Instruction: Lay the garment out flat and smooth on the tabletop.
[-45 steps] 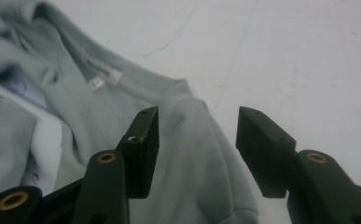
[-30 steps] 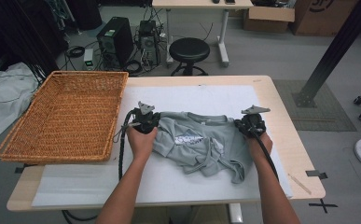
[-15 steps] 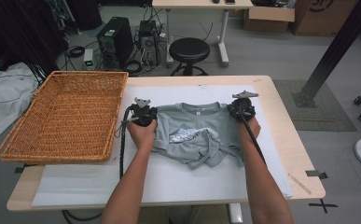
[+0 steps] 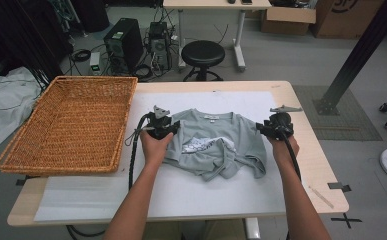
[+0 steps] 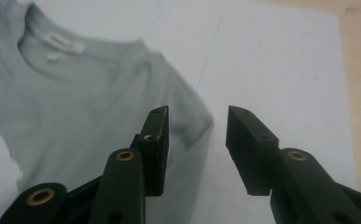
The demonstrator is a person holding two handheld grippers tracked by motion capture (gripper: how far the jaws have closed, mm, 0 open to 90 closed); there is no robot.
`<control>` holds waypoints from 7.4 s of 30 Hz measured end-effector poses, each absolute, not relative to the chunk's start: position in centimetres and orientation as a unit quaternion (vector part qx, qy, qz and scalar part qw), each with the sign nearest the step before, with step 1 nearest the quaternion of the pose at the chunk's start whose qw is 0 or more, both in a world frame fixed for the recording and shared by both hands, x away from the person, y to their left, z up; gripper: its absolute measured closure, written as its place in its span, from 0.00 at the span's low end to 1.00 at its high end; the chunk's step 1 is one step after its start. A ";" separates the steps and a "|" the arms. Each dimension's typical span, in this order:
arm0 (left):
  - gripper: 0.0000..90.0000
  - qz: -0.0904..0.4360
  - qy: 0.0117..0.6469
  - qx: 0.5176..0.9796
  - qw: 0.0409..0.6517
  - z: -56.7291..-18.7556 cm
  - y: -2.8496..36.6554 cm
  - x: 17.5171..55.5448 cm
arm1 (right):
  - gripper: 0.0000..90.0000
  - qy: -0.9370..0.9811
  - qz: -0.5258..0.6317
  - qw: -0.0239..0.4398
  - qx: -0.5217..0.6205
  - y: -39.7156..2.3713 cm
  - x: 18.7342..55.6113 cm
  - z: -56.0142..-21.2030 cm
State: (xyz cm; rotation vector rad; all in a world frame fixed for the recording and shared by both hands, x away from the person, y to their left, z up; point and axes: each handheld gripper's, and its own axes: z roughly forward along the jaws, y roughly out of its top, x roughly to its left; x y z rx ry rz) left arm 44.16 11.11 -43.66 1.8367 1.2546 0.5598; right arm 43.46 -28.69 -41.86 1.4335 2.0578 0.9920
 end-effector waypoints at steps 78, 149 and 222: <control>0.62 0.118 0.393 0.813 0.413 -43.3 11.7 41.0 | 0.71 0.851 0.331 0.122 0.388 -26.9 43.3 -41.2; 0.95 0.152 0.513 0.708 0.461 -44.1 12.6 41.9 | 0.67 0.810 0.370 0.153 0.429 -28.2 45.3 -42.3; 0.71 0.177 0.529 0.693 0.456 -42.4 13.9 37.2 | 0.64 0.741 0.431 0.245 0.453 -27.4 36.7 -40.8</control>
